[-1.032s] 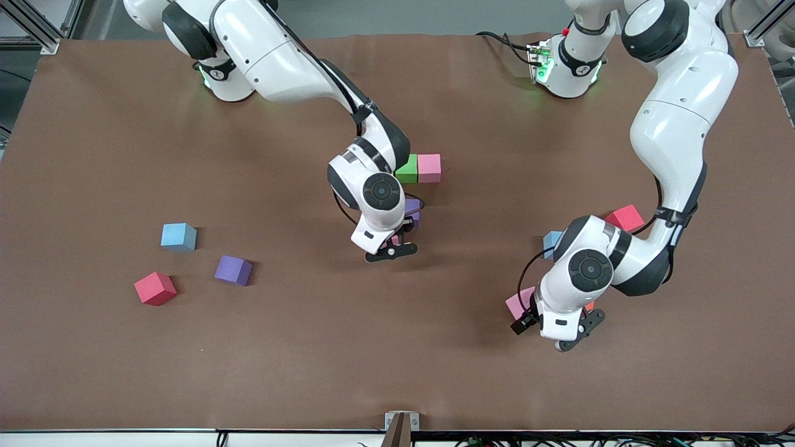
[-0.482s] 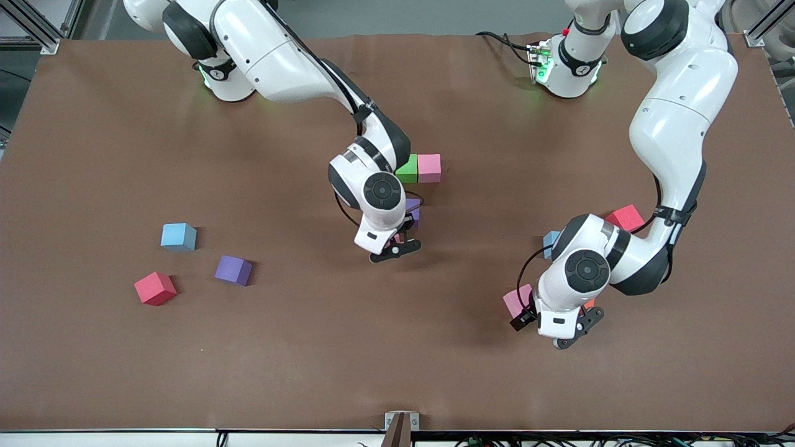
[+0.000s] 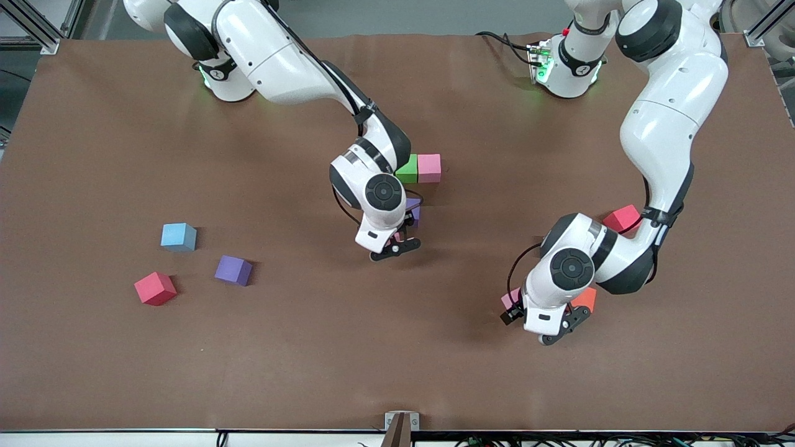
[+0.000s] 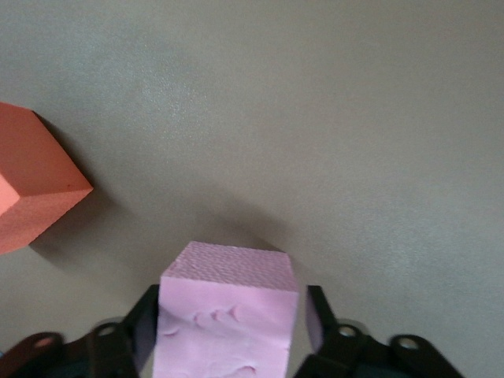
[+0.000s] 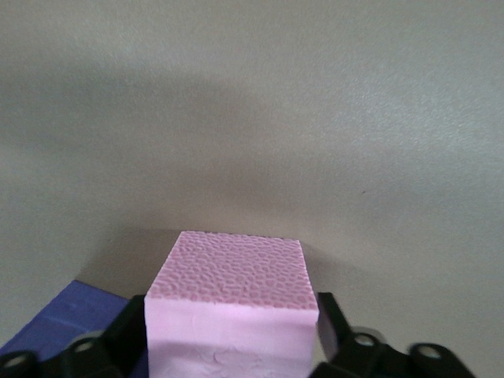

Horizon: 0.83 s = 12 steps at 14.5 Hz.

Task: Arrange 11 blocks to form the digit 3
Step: 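Lower the pink cube beside the yellow cubes while the left gripper grasps pink, then release the pink cube with the right gripper while the left gripper carries pink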

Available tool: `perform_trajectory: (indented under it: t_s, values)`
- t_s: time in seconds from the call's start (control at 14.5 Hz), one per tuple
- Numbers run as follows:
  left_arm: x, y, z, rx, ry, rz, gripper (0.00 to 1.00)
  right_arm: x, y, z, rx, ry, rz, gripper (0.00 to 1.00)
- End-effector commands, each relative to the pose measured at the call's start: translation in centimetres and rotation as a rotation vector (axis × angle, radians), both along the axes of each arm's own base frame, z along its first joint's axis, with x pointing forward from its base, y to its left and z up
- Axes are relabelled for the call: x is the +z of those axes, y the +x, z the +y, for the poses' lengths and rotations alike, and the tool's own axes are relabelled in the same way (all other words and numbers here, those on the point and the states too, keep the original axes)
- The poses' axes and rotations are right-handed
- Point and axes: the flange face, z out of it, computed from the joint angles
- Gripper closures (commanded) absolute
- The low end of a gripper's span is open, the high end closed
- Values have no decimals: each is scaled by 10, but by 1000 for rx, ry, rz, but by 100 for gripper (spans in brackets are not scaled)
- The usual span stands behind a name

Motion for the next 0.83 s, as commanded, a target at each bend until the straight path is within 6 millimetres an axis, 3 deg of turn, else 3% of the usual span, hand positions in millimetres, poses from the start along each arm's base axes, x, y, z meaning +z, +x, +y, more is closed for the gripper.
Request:
perform_trajectory:
  t_s: [0.0,0.14,0.28,0.55,0.76]
  values:
    - [-3,-1,-1,-8,-6,7,55,14,-3,2,-4,20,-3,0]
    - [3,-1,-3,36,-7,-4,70,18,-2,1,-4,24,-2,0]
    - [10,-5,-15,131,-15,-5,84,43,4,-3,-9,22,0,0]
    - [18,-37,-44,332,-26,24,83,96,31,-43,-62,5,28,0]
    - [17,-75,-72,529,-15,54,82,149,59,-91,-28,28,23,0]
